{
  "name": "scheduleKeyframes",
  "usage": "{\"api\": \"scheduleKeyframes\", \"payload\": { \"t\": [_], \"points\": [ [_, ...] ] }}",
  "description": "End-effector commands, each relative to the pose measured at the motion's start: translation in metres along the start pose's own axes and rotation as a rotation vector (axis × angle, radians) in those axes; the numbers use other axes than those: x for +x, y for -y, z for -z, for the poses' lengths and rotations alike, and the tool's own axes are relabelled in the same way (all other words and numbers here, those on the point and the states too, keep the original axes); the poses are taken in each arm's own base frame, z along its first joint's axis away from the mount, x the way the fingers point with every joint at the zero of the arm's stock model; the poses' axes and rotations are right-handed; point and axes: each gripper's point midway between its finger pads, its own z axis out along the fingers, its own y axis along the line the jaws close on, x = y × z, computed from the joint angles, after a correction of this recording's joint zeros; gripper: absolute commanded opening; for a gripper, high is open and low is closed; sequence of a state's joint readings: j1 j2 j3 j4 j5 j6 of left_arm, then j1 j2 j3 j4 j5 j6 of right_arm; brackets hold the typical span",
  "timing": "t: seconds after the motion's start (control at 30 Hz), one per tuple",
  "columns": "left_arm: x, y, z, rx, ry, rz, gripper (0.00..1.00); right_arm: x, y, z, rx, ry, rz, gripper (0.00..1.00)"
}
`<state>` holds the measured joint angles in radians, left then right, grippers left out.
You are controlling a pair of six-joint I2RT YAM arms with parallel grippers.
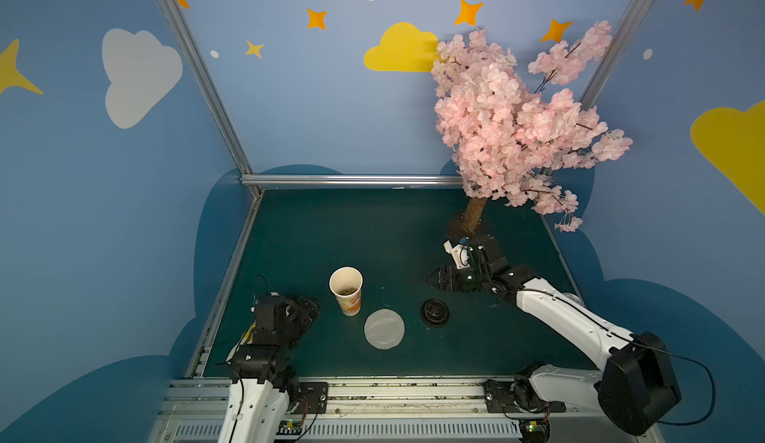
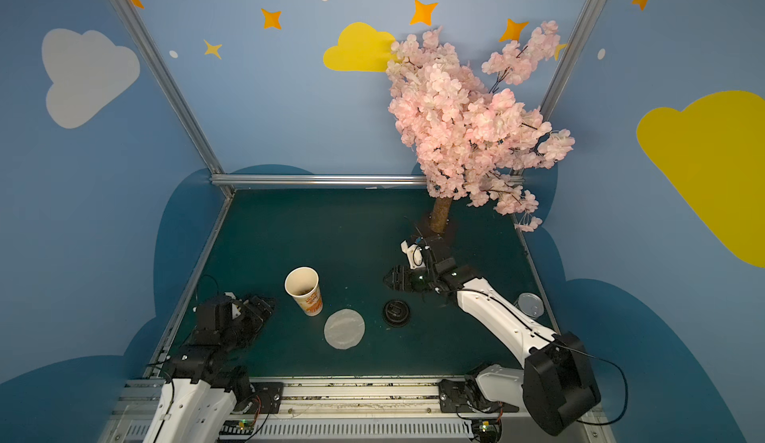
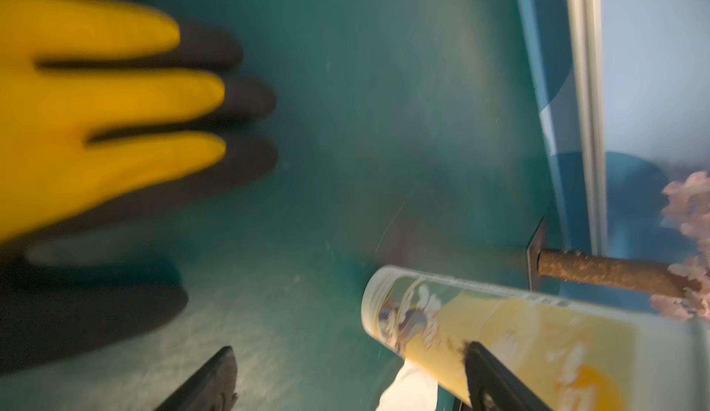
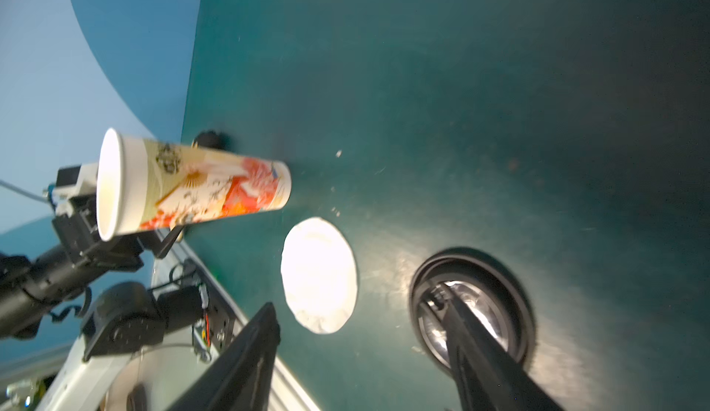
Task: Put the leak-proof paper on the milk tea cups
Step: Move the leak-proof paper to the center of the board.
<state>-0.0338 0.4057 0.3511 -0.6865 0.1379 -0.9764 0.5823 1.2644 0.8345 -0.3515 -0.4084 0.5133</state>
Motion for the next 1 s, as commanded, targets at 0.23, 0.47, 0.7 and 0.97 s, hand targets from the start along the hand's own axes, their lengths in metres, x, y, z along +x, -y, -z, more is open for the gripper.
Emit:
{"api": "scheduleKeyframes", "payload": {
  "t": [0.23,0.47,0.7,0.97],
  "points": [
    [0.043,-0.014,0.007,-0.073,-0.149,-0.013,0.86,0.034,-0.024,-0.034,0.018,-0.116,-0.02,0.65],
    [0.077,-0.012,0.005,-0.043,-0.293,-0.02,0.78,0.055,-0.027,-0.059,0.05,-0.163,-0.045,0.59],
    [0.107,0.0,-0.006,-0.003,-0.379,-0.096,0.75,0.059,-0.029,-0.093,0.053,-0.18,-0.056,0.54],
    [0.128,0.002,-0.021,0.008,-0.412,-0.133,0.73,0.079,-0.009,-0.115,0.098,-0.241,-0.085,0.5]
  ]
}}
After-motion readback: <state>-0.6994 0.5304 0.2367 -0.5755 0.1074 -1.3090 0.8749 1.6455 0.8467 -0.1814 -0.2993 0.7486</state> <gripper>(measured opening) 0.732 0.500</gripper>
